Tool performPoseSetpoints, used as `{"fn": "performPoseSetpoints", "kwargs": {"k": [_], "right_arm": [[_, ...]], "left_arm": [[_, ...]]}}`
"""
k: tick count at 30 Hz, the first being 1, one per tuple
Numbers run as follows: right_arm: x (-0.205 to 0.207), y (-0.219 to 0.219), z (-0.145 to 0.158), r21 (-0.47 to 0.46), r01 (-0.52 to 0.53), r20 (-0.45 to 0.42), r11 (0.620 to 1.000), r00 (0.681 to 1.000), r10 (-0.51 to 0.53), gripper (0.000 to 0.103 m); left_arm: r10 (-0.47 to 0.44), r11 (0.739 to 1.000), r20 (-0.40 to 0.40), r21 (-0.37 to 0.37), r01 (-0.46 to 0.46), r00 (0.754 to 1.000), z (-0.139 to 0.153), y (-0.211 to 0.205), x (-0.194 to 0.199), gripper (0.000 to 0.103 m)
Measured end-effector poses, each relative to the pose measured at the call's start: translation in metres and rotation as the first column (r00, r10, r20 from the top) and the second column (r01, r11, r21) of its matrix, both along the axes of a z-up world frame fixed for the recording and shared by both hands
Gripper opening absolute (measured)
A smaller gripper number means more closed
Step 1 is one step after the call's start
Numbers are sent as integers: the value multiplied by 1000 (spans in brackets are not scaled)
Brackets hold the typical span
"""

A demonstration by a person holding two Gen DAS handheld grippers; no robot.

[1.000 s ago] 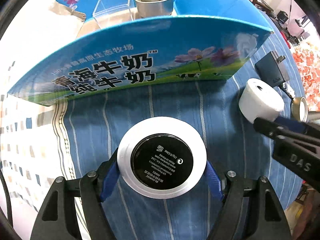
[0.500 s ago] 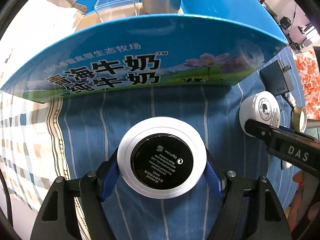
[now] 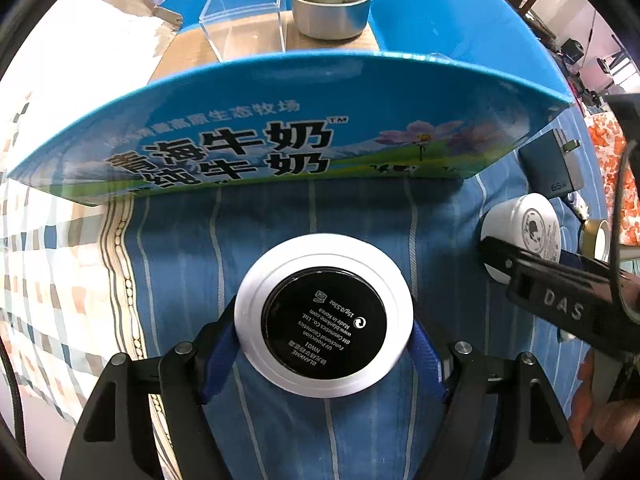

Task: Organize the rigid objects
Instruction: 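Carry both jars up toward the blue cardboard box, then lower the cream jar into the box and open the right gripper while the left releases its jar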

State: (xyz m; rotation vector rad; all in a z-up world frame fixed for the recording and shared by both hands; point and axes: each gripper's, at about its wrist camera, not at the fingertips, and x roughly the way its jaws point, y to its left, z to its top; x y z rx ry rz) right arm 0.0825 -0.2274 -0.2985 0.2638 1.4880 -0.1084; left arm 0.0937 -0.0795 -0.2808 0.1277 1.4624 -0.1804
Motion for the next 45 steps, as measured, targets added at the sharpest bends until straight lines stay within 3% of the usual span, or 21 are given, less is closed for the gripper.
{"fn": "performPoseSetpoints", "kwargs": {"k": [5,11,15,20,25,30,38,45], "right_arm": [[-12,4,45,22,-24,89,999,996,22,70],[-23,3,120,66,-58,212,996,976,43,70],[-7,14,163,97,-84,285,992,957,53,70],[33,30,190,119,-91,337,989,940,45,70],[75,45,179,124,-92,342,988,939,45,70],[116,60,148,116,-89,308,989,950,50,70],[169,77,83,105,-65,187,992,981,44,70],[194,84,41,86,-58,83,995,995,51,70]], "left_arm": [[-2,1000,35,-5,2,999,21,6,-2,74],[1,999,121,-49,5,993,77,16,-1,74],[17,998,220,-65,-3,975,129,23,9,74],[44,998,307,-60,-27,951,162,35,34,73],[60,998,352,-35,-51,934,172,51,68,73],[72,997,360,-3,-76,930,158,68,97,74],[142,989,264,3,-148,954,105,103,159,74],[143,989,173,23,-149,975,61,111,208,74]]}}
